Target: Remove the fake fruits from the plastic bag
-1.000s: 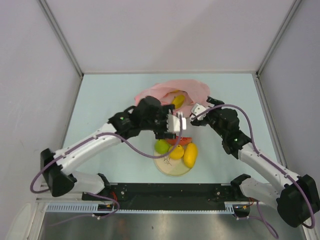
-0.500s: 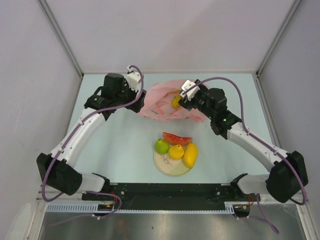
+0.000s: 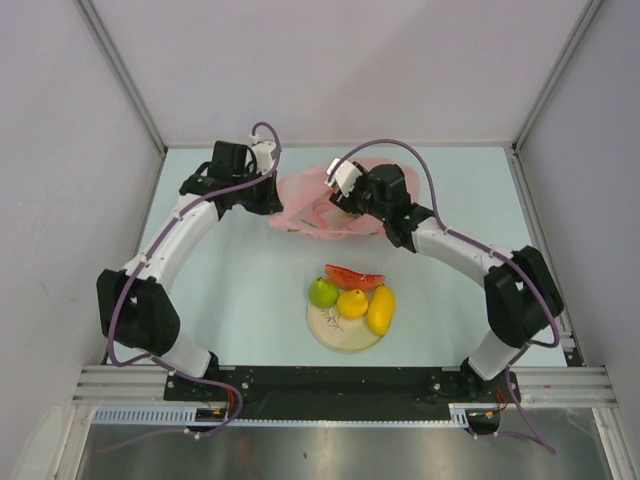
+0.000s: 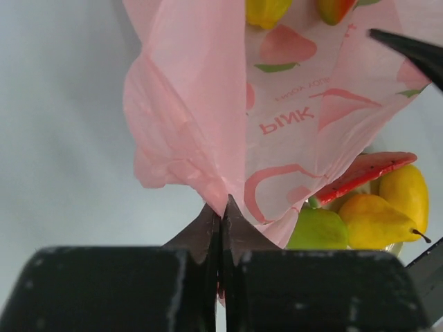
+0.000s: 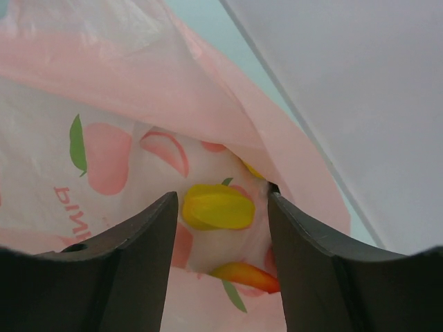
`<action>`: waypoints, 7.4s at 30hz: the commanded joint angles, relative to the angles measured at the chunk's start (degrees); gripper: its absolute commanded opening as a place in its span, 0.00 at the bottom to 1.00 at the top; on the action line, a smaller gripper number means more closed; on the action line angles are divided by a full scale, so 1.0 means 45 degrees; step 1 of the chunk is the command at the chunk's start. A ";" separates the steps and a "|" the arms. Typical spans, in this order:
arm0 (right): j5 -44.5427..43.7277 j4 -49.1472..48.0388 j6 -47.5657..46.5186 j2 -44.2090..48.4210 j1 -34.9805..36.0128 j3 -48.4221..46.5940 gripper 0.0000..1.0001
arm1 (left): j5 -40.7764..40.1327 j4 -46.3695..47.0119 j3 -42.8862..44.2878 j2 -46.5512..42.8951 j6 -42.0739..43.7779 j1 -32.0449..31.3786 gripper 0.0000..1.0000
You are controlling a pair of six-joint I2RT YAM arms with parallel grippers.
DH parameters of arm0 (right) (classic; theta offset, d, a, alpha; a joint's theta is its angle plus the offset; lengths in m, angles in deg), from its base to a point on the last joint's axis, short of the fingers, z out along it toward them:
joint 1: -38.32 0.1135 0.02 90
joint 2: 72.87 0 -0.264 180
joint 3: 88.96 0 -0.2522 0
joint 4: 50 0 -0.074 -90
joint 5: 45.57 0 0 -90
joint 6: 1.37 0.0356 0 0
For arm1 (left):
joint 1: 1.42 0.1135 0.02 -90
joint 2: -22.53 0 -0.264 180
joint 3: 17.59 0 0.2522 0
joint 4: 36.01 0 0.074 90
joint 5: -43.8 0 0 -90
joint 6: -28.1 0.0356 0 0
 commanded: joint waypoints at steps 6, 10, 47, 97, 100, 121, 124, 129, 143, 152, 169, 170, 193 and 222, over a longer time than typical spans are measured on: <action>-0.1104 -0.0141 0.0822 -0.2915 -0.0405 -0.2687 0.55 | 0.2844 0.1619 0.2048 -0.0486 -0.0204 -0.0011 0.00; -0.1593 0.0463 0.1760 -0.3621 -0.0737 -0.3527 0.55 | 0.4953 0.3038 0.1019 -0.2162 -0.0437 -0.0011 0.00; 0.0765 0.3412 -0.0183 -0.6668 0.0591 -0.6632 0.29 | -0.1622 0.4842 -0.4514 -0.6740 0.2060 -0.0168 0.00; 0.2118 0.5526 -0.7480 -0.8524 0.0454 -0.9739 0.65 | -0.1138 0.4725 -0.4377 -0.6759 0.3350 -0.0207 0.00; 0.2274 0.5620 -0.6561 -0.8894 0.0317 -1.0362 0.66 | -0.0961 0.4549 -0.4787 -0.6954 0.3370 -0.0226 0.01; 0.1532 0.5465 -0.5482 -1.2822 0.0063 -1.4877 0.66 | -0.0628 0.4236 -0.5178 -0.6857 0.3176 -0.0207 0.00; 0.1726 0.5464 -0.5639 -1.2373 0.0083 -1.4311 0.50 | -0.0844 0.4411 -0.5412 -0.6916 0.3039 -0.0207 0.00; 0.2098 0.5135 -0.5621 -1.0504 0.0200 -1.2169 0.28 | -0.1097 0.4977 -0.5550 -0.6643 0.2668 -0.0207 0.00; 0.5789 0.5992 -0.2926 -0.4211 0.0161 -0.7788 0.23 | -0.2015 0.6814 -0.4398 -0.4671 0.1183 -0.0207 0.00; 0.6355 0.8331 -0.2553 -0.0480 0.0668 -0.5738 0.22 | -0.2465 0.6990 -0.4085 -0.4201 0.1281 -0.0207 0.00; 0.5674 1.0681 0.8026 -0.0028 0.2484 -0.3667 0.24 | -0.2269 0.7908 -0.4084 -0.3536 0.0460 -0.0207 0.00; 0.5228 1.0525 0.8226 -0.0009 0.2582 -0.3530 0.25 | -0.2250 0.7908 -0.4162 -0.3634 0.0460 -0.0226 0.00; 0.1240 0.9354 0.9652 0.0167 0.5903 -0.1362 0.25 | -0.2583 0.6971 -0.5647 -0.5295 0.0910 0.0281 0.00; -0.0268 0.6558 0.9829 -0.0263 0.6606 0.0944 0.56 | -0.1996 0.7244 -0.7015 -0.5979 0.0557 0.0281 0.00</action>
